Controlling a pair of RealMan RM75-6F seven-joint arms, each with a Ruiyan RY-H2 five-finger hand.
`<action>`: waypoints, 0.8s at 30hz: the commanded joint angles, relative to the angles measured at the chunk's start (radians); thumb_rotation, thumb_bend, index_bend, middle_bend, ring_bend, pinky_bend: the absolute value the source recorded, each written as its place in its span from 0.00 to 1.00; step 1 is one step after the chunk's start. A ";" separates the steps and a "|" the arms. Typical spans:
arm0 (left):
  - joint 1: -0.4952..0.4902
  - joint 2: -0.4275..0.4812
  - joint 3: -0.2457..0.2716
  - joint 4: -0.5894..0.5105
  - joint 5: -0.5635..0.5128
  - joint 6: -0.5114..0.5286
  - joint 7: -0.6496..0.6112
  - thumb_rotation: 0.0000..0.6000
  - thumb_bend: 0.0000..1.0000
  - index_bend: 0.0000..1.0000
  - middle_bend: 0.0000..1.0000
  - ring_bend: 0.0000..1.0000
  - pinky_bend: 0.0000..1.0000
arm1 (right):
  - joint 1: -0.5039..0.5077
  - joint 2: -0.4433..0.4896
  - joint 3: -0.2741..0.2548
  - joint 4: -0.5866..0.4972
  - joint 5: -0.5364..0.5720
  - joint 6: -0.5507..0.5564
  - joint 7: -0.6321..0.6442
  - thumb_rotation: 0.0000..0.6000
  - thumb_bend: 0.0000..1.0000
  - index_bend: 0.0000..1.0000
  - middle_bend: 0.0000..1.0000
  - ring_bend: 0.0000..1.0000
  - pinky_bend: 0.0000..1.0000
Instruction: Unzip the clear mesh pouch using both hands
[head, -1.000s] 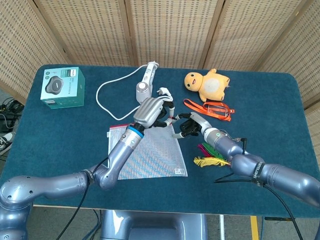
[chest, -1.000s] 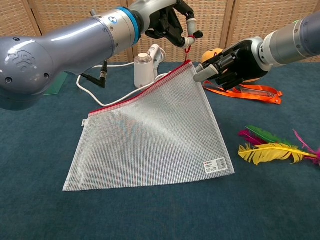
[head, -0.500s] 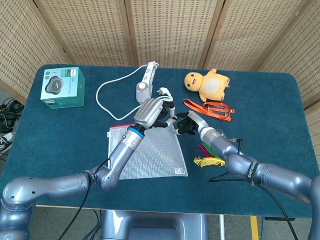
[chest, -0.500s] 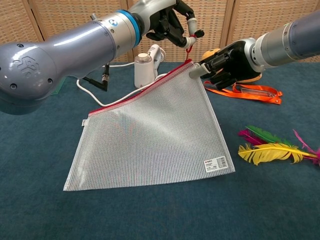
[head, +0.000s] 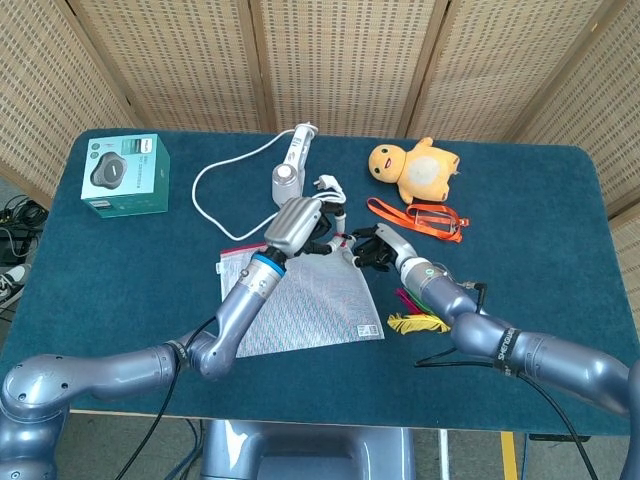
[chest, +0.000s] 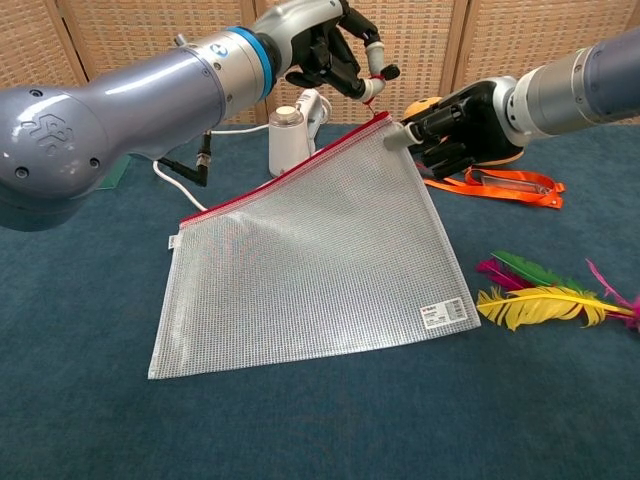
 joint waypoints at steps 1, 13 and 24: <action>0.008 0.006 0.001 0.006 -0.003 -0.012 -0.018 1.00 0.96 0.97 1.00 0.96 1.00 | -0.019 0.005 0.018 -0.009 -0.008 -0.001 0.009 1.00 0.74 0.77 0.97 1.00 1.00; 0.039 0.019 0.018 0.062 0.010 -0.041 -0.079 1.00 0.96 0.97 1.00 0.96 1.00 | -0.124 0.028 0.122 -0.038 -0.109 -0.029 0.048 1.00 0.78 0.79 0.97 1.00 1.00; 0.052 0.010 0.032 0.121 0.026 -0.073 -0.133 1.00 0.96 0.97 1.00 0.96 1.00 | -0.235 0.016 0.271 -0.034 -0.234 -0.094 0.128 1.00 0.78 0.81 0.98 1.00 1.00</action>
